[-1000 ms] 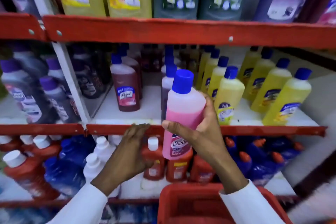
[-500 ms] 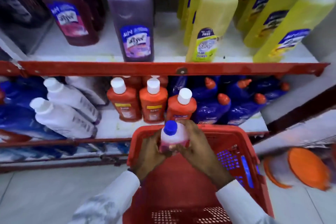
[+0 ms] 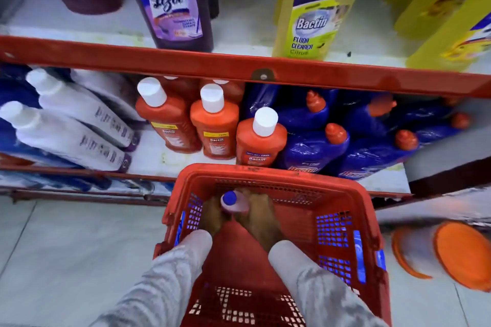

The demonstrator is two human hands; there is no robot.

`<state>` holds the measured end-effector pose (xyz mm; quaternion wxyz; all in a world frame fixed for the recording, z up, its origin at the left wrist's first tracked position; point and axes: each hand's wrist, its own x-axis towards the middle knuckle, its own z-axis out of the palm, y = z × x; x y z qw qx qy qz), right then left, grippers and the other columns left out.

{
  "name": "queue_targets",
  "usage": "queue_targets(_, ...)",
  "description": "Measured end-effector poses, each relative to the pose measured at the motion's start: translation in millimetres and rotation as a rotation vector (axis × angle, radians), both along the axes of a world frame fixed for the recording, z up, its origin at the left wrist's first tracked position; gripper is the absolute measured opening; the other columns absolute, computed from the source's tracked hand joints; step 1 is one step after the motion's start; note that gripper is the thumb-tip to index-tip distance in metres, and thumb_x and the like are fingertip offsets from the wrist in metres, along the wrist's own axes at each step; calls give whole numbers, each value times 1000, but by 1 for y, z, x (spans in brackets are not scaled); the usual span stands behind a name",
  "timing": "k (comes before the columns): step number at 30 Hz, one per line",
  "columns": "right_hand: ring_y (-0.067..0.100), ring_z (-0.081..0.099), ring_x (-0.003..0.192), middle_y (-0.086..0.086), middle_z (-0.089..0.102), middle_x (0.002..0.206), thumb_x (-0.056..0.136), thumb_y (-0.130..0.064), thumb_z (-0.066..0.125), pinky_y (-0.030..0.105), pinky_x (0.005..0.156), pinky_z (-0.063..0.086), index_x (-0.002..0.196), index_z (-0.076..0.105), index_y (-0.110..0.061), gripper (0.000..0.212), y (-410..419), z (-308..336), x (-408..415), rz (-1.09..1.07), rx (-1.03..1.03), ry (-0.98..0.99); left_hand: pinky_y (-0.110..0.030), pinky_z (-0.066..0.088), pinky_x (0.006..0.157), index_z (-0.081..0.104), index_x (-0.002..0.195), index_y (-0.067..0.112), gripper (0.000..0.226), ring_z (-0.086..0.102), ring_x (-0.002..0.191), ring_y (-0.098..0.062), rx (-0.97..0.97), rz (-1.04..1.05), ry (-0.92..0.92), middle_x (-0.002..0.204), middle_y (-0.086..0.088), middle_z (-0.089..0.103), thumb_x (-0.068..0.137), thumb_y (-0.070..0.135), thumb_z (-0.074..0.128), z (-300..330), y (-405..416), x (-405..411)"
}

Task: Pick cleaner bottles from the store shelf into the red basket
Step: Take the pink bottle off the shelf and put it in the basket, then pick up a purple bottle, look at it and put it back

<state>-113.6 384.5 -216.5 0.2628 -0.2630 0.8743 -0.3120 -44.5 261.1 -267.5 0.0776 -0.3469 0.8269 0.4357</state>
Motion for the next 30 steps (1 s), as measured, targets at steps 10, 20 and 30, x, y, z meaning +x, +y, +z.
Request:
queue_targets(10,24,66,115,-2,72,127,83,-26,70,34,94,51,125,66,-32,43,-1,45,-8,42,53,245,-34,47,92,66,112,5,41,65,104,-28,-59,-43,120,108,-17,71,73,-7,60,96,-4,14)
queue_targets(20,20,68,92,-2,70,100,83,-14,66,39,82,57,102,68,-21,20,-69,220,-26,-270,-678,732,-43,44,99,55,121,21,40,54,116,-24,-791,-115,755,126,-1,61,82,25,61,255,-94,-4)
queue_targets(30,35,49,133,14,48,147,62,-42,89,51,109,43,148,29,-10,110,-191,281,-34,-588,-673,482,-61,21,114,51,118,21,49,48,126,-34,-999,-149,509,126,-6,59,74,38,60,261,-175,-31)
